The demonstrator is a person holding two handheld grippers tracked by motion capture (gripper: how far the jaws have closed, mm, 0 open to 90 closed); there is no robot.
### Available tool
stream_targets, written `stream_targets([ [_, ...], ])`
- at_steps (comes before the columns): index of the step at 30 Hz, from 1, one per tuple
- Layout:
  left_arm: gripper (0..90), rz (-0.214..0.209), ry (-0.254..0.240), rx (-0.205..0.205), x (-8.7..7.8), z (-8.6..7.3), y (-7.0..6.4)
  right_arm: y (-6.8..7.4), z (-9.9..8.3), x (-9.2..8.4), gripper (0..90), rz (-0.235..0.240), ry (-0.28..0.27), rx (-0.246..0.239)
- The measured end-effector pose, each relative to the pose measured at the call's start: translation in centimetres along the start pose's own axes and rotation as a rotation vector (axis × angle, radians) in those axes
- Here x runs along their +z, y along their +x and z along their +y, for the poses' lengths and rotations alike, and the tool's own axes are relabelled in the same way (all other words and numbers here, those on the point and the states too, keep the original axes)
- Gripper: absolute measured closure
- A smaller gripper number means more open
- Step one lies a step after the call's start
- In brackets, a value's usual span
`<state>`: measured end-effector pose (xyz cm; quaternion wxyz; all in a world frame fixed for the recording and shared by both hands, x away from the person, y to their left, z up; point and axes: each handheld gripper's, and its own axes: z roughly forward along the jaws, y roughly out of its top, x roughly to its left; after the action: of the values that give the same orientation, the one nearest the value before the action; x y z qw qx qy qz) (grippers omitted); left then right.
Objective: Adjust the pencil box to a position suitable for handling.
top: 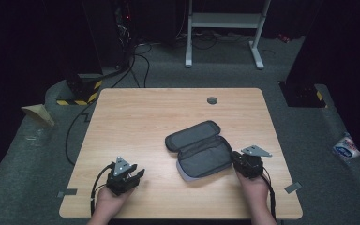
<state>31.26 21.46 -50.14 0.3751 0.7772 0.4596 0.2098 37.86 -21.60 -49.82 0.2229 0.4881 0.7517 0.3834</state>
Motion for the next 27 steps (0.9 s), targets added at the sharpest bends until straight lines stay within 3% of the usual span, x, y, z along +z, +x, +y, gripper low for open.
stream_targets([
  [8, 56.5, -0.013, 0.003, 0.048, 0.5, 0.2, -0.9, 2.2, -0.1, 0.1, 76.7, 0.039, 0.009, -0.046],
  [16, 56.1, -0.031, 0.007, 0.052, 0.6, 0.3, -1.4, 5.4, -0.1, 0.4, 75.0, 0.150, 0.019, -0.074],
  [27, 57.2, -0.038, 0.022, 0.078, 0.6, 0.3, -2.0, 8.5, -0.1, 0.6, 73.3, 0.226, 0.032, -0.129],
])
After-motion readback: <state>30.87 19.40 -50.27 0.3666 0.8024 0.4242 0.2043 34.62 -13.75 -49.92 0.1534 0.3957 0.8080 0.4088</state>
